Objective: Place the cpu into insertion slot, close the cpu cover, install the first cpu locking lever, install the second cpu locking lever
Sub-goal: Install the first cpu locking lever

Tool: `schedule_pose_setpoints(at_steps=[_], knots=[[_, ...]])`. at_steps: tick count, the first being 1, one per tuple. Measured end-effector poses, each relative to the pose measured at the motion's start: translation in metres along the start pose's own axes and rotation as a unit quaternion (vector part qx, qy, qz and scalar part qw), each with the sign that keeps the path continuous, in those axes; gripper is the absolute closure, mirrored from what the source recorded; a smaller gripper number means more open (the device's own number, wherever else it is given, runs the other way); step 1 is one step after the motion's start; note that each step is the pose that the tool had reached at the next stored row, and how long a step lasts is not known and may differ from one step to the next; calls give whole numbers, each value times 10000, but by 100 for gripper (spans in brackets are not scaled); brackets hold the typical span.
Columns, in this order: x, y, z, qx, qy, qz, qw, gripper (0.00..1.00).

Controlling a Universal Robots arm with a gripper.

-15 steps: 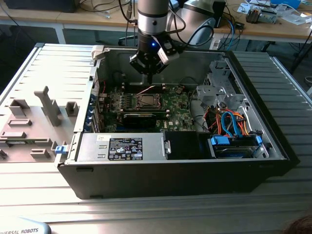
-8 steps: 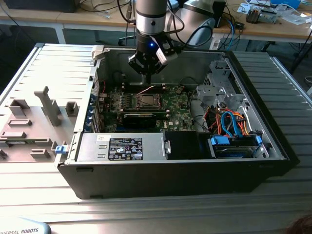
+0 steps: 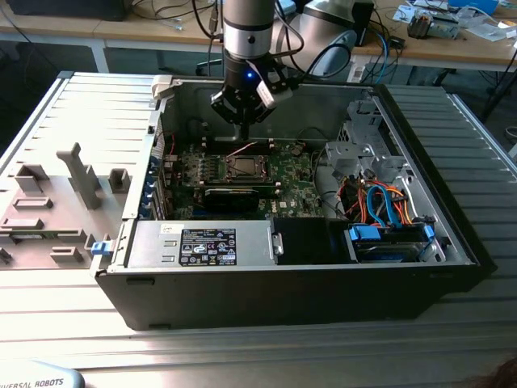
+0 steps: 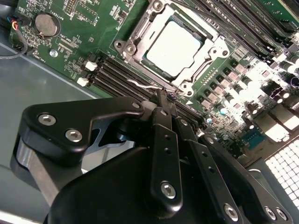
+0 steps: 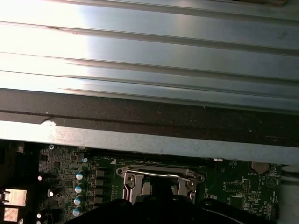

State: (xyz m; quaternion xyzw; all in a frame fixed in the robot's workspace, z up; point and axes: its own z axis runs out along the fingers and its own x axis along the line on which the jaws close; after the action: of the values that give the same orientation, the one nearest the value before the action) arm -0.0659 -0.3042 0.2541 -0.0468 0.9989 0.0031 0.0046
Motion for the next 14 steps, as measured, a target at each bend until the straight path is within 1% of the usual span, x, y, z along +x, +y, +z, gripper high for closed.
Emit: schedule_pose_setpoints(at_steps=[14], knots=[[23,2,27,0,0,0,10000,89]])
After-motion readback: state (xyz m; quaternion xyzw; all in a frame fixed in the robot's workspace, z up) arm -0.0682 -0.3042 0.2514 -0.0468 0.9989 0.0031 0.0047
